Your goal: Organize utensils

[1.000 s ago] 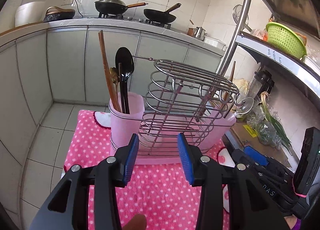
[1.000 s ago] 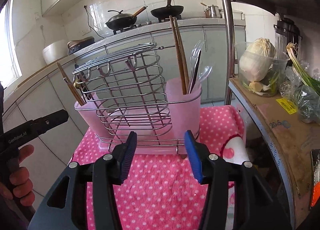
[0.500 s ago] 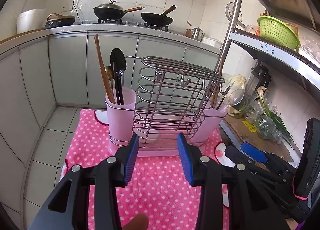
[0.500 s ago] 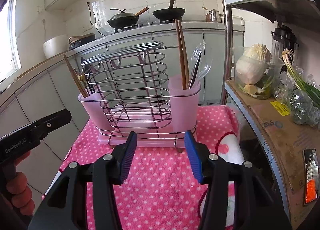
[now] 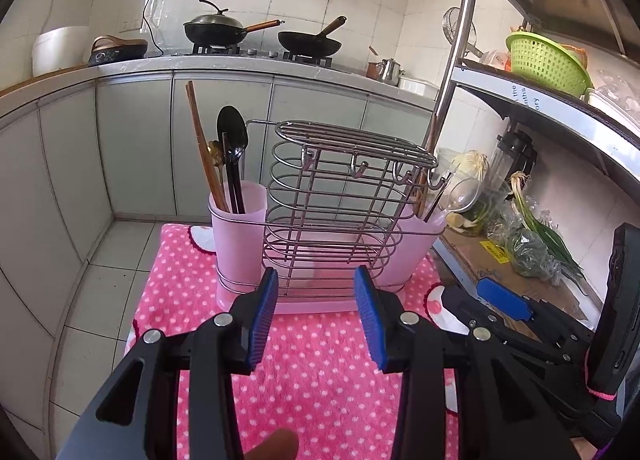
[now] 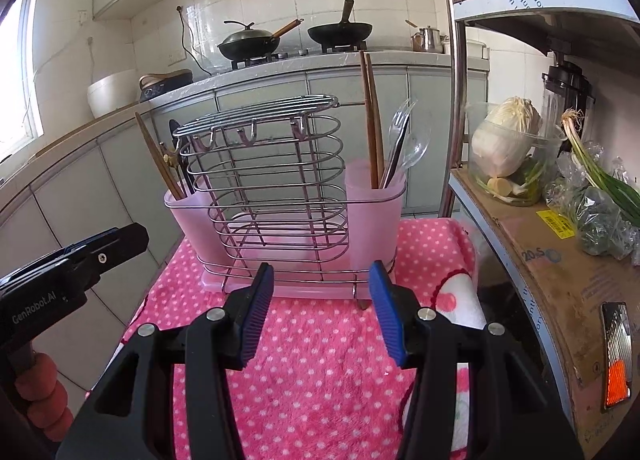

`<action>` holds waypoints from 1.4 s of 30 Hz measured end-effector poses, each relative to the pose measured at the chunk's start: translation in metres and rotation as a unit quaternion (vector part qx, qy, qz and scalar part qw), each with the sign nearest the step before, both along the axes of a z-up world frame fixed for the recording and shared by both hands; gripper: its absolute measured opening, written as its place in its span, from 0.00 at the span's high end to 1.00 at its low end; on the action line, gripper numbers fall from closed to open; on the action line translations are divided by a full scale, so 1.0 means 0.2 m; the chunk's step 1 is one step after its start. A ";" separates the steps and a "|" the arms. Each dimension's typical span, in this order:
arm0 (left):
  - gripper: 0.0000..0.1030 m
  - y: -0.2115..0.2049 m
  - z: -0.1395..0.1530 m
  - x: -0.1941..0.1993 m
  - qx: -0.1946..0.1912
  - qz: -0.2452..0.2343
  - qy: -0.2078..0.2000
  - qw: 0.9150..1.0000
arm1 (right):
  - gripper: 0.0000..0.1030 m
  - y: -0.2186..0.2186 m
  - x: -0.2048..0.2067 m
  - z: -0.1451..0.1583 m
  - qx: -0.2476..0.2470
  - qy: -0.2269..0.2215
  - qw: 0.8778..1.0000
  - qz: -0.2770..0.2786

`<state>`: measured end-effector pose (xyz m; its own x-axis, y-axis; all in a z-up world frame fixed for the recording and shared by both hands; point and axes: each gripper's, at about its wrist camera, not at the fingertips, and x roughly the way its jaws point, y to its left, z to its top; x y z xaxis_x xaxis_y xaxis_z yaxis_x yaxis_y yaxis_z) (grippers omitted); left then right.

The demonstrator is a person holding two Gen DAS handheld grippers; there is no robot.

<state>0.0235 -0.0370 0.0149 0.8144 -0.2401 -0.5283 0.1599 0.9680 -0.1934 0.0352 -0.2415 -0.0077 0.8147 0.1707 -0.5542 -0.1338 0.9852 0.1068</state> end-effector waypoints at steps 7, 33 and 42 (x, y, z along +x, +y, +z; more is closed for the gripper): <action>0.62 0.00 0.00 -0.01 -0.003 -0.003 0.000 1.000 | 0.51 0.02 -0.01 0.01 -0.006 -0.003 1.000 0.000; 0.62 0.01 0.02 -0.05 -0.003 -0.003 -0.009 1.000 | 0.51 0.04 -0.05 0.04 -0.012 -0.011 1.000 -0.004; 0.62 0.01 0.02 -0.06 -0.003 0.000 -0.009 1.000 | 0.51 0.02 -0.06 0.06 -0.008 -0.018 1.000 -0.012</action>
<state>0.0123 -0.0356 0.0198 0.8234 -0.2436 -0.5125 0.1643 0.9668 -0.1957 0.0240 -0.2372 0.0040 0.8374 0.1432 -0.5275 -0.1141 0.9896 0.0875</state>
